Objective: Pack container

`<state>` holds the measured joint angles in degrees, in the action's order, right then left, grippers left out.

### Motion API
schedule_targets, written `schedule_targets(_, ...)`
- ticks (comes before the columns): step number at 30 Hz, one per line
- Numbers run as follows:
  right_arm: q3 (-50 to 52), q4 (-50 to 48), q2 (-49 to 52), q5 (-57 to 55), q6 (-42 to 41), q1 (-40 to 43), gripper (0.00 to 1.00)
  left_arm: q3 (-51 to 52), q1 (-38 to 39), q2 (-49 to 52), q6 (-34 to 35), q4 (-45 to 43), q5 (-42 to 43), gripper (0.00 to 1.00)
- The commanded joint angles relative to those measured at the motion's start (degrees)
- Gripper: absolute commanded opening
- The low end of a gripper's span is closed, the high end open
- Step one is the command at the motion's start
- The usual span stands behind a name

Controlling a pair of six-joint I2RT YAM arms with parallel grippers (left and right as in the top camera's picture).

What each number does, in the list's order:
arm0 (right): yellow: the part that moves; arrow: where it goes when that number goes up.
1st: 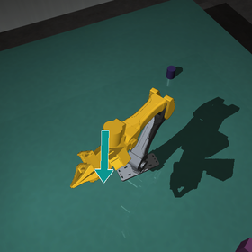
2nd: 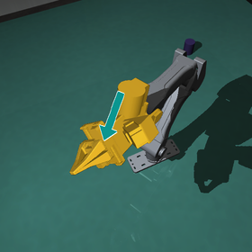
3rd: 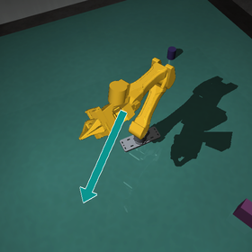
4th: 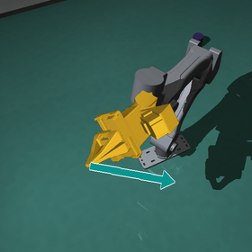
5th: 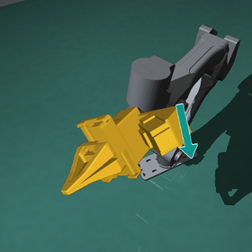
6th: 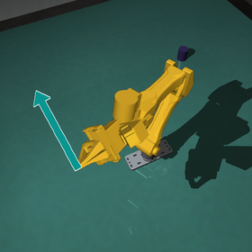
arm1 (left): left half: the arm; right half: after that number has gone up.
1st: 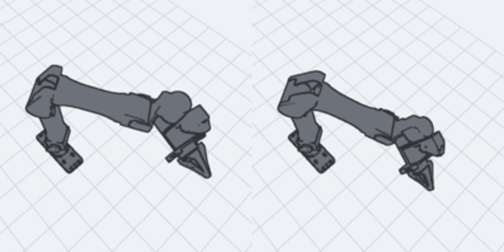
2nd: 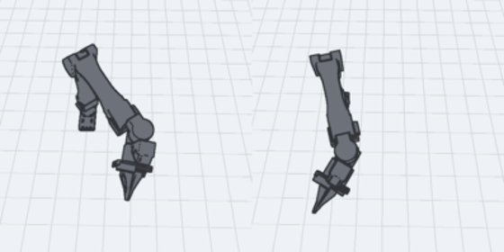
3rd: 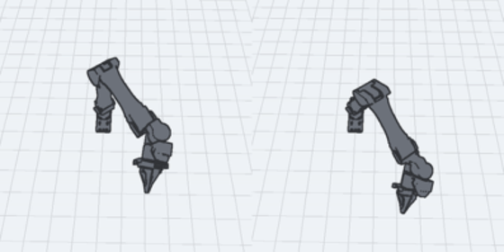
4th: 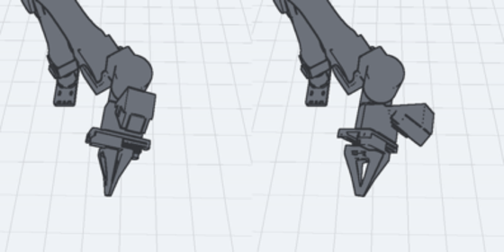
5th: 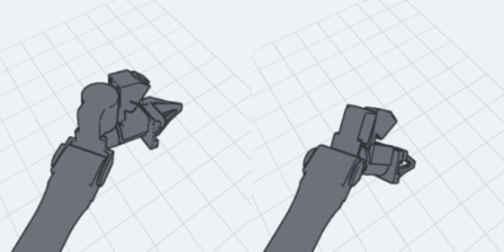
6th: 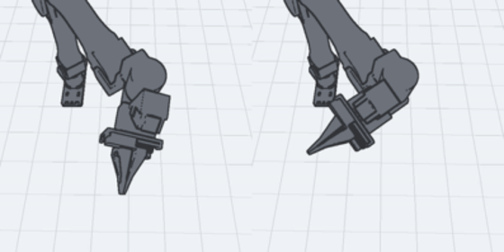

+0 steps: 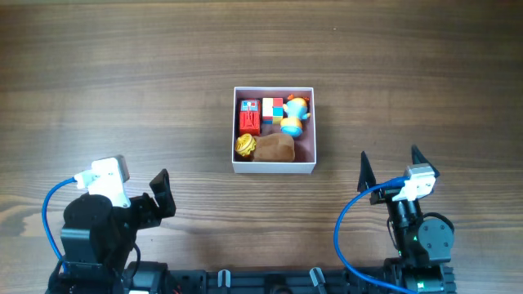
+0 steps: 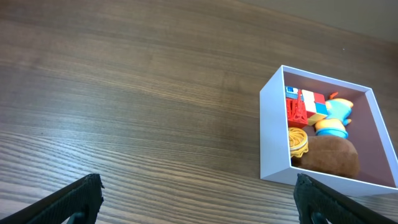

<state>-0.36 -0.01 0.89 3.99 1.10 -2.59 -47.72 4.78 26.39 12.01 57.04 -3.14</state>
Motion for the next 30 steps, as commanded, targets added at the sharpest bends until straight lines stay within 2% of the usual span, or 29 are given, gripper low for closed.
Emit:
schedule_targets(1,0.1,-0.1,-0.7,-1.2,-1.2,-0.1,1.0,0.3,0.3,-0.2,-1.1,-0.1,-0.4,1.0)
schedule_targets(5,0.1,-0.1,-0.7,-1.2,-1.3,-0.1,1.0,1.1,-0.9,-5.7,-1.3,0.9,-0.3,1.0)
schedule_targets(7,0.1,-0.1,-0.7,-1.2,-1.2,-0.1,1.0,5.0,-0.9,-11.4,-1.3,0.7,-0.3,1.0)
schedule_targets(9,0.1,-0.1,-0.7,-1.2,-1.2,-0.1,1.0,13.4,-0.9,-18.3,-1.3,-4.4,-0.3,1.0)
schedule_targets(14,0.1,-0.1,-0.7,-1.2,-1.2,-0.1,1.0,33.0,-1.6,-26.1,-1.3,-31.5,-0.4,1.0)
schedule_targets(18,0.1,-0.1,-0.7,-1.2,-1.2,-0.1,1.0,42.1,-2.1,-26.2,-2.5,-48.8,-1.0,1.0)
schedule_targets(20,0.1,-0.1,-0.7,-1.2,-1.2,-0.1,1.0,44.8,-2.1,-26.2,-2.9,-54.4,-1.0,1.0)
schedule_targets(22,0.1,-0.1,-0.7,-1.2,-1.2,-0.1,1.0,47.5,-2.1,-26.2,-2.8,-56.3,0.6,1.0)
schedule_targets(23,0.1,-0.1,-0.7,-1.2,-1.2,-0.1,1.0,47.4,-2.1,-26.2,-3.0,-54.7,1.9,1.0)
schedule_targets(25,0.1,-0.1,-0.7,-1.2,-1.3,-0.1,1.0,47.4,-2.1,-26.2,-8.3,-52.9,8.1,1.0)
schedule_targets(30,0.1,-0.1,-0.7,-1.2,-1.2,-0.1,1.0,47.4,-2.1,-26.2,-8.6,-53.1,8.7,1.0)
